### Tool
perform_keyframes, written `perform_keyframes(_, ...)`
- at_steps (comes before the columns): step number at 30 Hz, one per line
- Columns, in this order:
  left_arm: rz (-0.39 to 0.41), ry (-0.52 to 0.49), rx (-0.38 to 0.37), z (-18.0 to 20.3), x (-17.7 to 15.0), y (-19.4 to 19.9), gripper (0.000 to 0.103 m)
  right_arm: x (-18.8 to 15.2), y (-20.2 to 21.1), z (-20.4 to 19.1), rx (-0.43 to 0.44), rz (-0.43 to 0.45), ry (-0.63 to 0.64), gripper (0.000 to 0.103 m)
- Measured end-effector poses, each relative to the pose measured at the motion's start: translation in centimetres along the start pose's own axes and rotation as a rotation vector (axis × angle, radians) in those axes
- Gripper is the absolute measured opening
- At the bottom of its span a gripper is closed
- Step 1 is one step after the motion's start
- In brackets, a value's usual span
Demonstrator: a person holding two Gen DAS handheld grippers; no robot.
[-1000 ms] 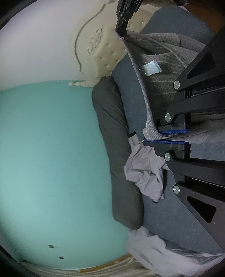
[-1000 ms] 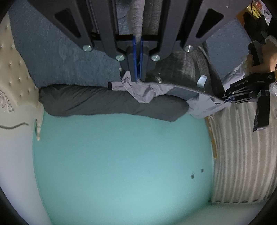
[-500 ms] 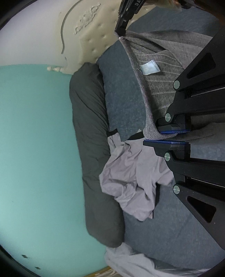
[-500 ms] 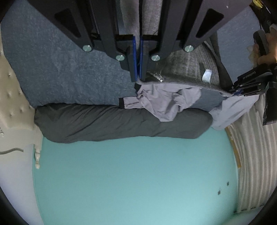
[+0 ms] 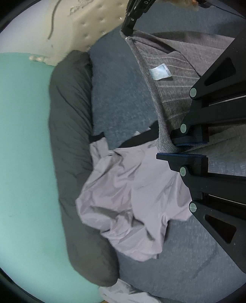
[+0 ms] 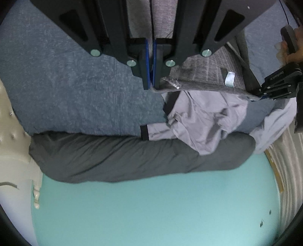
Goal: Fold clothes
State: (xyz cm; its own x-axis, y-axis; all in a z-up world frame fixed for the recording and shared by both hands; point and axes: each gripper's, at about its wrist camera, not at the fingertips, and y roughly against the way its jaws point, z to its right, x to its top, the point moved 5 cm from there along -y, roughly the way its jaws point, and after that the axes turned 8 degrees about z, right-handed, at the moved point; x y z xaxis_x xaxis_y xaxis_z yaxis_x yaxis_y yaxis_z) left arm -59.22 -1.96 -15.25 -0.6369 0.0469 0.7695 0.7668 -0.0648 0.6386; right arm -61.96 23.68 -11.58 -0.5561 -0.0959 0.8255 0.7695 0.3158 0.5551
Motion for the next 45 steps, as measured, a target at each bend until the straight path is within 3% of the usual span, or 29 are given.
perform_keyframes(14, -0.153, -0.055, 0.008, 0.6, -4.9, -13.6, 0.006, -7.3, -12.6, 3.1, -0.057, -0.158, -0.017, 0.002)
perform_keyframes(25, -0.236, -0.037, 0.001, 0.4, -9.4, -19.8, 0.006, -11.6, -18.9, 4.3, -0.064, -0.243, -0.016, 0.002)
perform_keyframes(30, -0.219, 0.001, -0.032, 0.0, -9.2, -19.7, 0.007, -11.6, -18.6, 5.2, -0.032, -0.227, -0.072, 0.003)
perform_keyframes(32, -0.202, 0.032, -0.049, -0.4, -8.7, -19.0, 0.019, -11.1, -17.8, 5.6, -0.008, -0.197, -0.113, 0.004)
perform_keyframes(33, -0.192, 0.055, -0.064, -0.7, -8.4, -18.4, 0.031, -10.9, -17.4, 5.8, 0.004, -0.181, -0.134, 0.007)
perform_keyframes(34, -0.182, 0.079, -0.08, -1.0, -8.2, -17.8, 0.036, -10.7, -17.0, 6.0, 0.016, -0.166, -0.154, 0.011)
perform_keyframes(36, -0.155, 0.12, -0.104, -1.6, -7.5, -16.3, 0.041, -10.2, -16.2, 6.4, 0.041, -0.134, -0.196, 0.029)
perform_keyframes(41, -0.113, 0.135, -0.138, -2.4, -6.8, -12.3, 0.058, -8.8, -12.3, 7.5, 0.055, -0.084, -0.24, 0.03)
perform_keyframes(45, -0.129, 0.186, -0.156, -3.1, -7.1, -10.8, 0.06, -9.0, -9.6, 8.3, 0.051, -0.092, -0.266, 0.03)
